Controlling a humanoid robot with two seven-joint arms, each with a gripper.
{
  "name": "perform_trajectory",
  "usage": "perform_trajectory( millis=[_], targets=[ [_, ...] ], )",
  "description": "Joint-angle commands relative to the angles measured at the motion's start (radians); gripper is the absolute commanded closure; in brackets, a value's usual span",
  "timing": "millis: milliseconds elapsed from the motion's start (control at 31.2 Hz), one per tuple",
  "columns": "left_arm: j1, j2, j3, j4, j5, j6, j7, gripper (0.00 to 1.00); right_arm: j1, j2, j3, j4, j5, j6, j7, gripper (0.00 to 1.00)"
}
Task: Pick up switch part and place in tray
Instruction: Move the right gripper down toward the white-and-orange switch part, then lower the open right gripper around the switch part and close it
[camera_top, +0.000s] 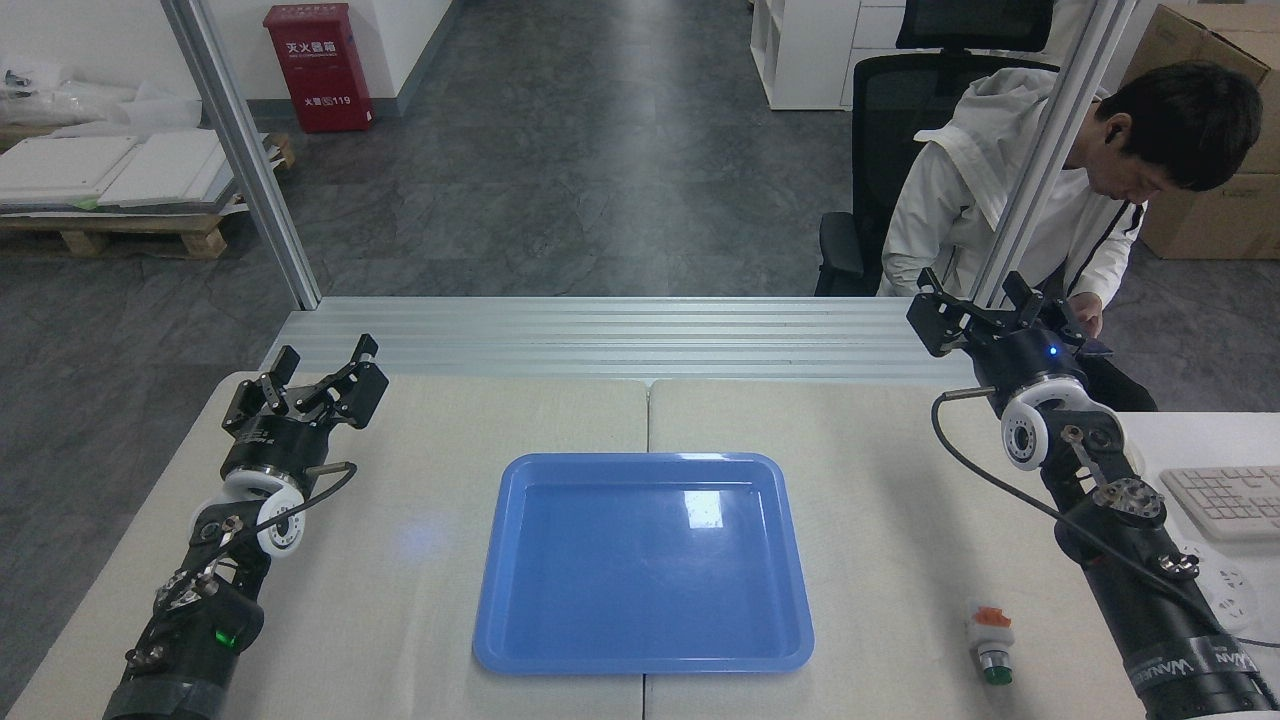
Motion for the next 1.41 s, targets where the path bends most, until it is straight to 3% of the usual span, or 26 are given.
perform_trajectory(
  millis=[0,768,928,1024,1248,1376],
  targets=[
    [0.000,-0.001,0.000,0.000,0.000,0.001,0.000,0.00,0.009,-0.004,0.001,0.000,-0.001,-0.007,0.003,0.02],
    [0.000,0.001,0.000,0.000,0.000,0.001,0.000,0.00,0.022,-0.052,0.011,-0.011,0.002,-0.009,0.005,0.02],
    [0.000,-0.001,0.000,0.000,0.000,0.001,0.000,0.00,0.048,-0.124,-0.003,-0.057,-0.001,-0.003,0.107,0.02],
    [0.000,-0.001,0.000,0.000,0.000,0.001,0.000,0.00,0.111,-0.207,-0.017,-0.141,-0.013,-0.001,0.149,0.02],
    [0.000,-0.001,0.000,0.000,0.000,0.001,0.000,0.00,0.399,-0.333,-0.055,-0.391,-0.027,0.003,0.201,0.02],
    [0.000,-0.001,0.000,0.000,0.000,0.001,0.000,0.00,0.562,-0.395,-0.101,-0.506,-0.152,0.006,0.214,0.02]
  ],
)
